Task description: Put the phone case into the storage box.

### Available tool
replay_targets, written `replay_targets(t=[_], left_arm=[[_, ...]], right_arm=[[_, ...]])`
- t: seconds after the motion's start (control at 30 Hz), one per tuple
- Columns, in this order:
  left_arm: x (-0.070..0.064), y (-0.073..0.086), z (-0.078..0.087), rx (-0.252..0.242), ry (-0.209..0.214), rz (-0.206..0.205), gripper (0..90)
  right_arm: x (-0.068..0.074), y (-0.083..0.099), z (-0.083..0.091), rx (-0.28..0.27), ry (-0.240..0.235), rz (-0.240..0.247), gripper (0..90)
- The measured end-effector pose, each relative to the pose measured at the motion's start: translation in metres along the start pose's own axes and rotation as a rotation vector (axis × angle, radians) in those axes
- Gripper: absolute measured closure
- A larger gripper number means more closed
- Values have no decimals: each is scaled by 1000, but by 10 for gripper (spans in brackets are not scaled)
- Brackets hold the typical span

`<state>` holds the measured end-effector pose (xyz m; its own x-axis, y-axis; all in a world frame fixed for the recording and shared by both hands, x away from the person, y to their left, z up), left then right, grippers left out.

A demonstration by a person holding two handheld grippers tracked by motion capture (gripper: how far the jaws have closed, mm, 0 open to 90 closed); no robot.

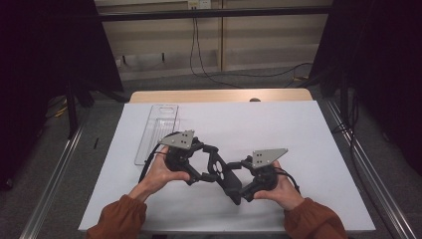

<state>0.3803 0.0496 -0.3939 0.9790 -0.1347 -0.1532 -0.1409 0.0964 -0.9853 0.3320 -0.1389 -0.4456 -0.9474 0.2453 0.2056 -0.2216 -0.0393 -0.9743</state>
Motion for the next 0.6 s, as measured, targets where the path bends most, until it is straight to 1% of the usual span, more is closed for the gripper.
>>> replay_targets(t=[0.2,0.3,0.43,0.6], left_arm=[[-1,-1,-1,3,9,-13,111],[-1,-1,-2,-6,5,-8,108],[-1,0,-3,-4,18,-1,106],[-2,0,-4,1,21,1,109]], right_arm=[[1,0,-1,5,-9,1,143],[1,0,0,3,-9,-2,143],[1,0,0,9,-12,0,143],[2,1,-1,15,-21,-2,143]])
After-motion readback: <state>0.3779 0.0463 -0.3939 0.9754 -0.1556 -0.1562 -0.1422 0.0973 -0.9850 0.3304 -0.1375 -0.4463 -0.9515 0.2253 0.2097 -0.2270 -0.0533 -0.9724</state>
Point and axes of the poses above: each handheld gripper's, and its own axes: z roughly backward along the jaws, y roughly out of its underside, x roughly to its left, the point moved 4 cm from there along -z, roughly forward along the jaws, and after that the axes turned 14 degrees about -x, right-handed, at the moved point
